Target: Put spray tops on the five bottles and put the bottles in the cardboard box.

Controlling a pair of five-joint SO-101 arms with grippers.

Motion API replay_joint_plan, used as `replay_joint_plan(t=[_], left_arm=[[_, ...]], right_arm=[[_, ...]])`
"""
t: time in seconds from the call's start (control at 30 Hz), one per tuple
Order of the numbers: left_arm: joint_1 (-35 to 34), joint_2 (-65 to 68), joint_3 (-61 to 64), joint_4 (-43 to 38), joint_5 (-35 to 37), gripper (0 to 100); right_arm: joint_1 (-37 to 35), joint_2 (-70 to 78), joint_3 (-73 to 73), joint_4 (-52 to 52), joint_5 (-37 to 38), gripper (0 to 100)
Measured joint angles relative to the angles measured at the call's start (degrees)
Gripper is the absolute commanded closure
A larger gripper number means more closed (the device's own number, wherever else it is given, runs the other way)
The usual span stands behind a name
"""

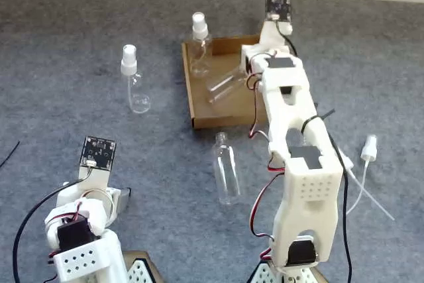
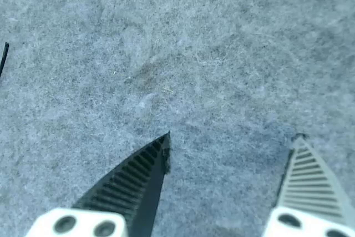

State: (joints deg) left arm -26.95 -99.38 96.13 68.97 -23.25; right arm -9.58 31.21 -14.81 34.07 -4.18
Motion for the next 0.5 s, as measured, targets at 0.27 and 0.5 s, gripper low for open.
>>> replay_joint_plan(t=[0.27,0.5], left_arm=[[0.0,0.0,0.0,0.0,0.0,70],[0.0,0.0,0.0,0.0,0.0,70]], right_arm=[[-0.09,0.0,-4.04,3.52,-0.35,70.9],[3.16,0.0,-15.03,3.16,-0.35,70.9]])
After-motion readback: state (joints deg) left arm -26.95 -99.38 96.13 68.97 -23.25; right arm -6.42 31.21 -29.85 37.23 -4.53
